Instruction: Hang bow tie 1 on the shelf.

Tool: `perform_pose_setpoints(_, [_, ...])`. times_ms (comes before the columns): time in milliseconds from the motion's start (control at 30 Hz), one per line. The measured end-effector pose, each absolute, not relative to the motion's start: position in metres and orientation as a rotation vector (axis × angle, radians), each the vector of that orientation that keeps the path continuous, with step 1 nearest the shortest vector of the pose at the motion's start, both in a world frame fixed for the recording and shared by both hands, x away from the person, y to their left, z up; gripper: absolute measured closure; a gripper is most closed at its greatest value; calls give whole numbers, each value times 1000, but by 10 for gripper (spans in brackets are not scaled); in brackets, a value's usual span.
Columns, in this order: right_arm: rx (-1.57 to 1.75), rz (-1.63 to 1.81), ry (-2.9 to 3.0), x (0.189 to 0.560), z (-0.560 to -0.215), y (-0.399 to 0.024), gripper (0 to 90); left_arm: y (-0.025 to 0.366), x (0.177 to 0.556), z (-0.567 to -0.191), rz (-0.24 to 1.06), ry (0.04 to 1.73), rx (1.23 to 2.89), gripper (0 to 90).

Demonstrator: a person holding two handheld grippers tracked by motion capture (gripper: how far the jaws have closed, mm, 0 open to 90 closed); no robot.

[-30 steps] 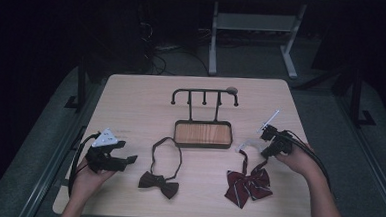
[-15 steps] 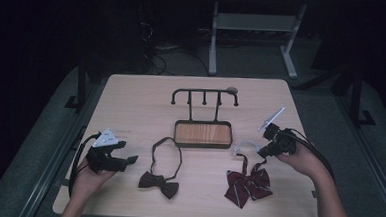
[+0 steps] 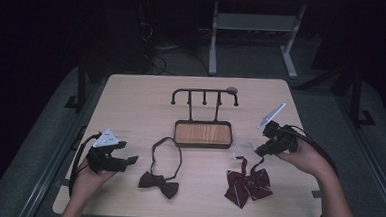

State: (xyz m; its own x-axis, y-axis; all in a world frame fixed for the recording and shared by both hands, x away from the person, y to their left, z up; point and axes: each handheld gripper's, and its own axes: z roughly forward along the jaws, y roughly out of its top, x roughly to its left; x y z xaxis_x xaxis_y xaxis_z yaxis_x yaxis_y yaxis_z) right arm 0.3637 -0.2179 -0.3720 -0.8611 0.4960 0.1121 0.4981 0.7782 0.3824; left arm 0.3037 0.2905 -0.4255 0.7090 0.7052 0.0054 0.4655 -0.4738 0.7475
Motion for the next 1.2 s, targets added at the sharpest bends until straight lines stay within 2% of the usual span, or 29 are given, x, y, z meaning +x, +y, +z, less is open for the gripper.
perform_pose_setpoints(1200, [-664,-708,-3021,361,-309,-194,865,291,304,-426,401,881,2151,266])
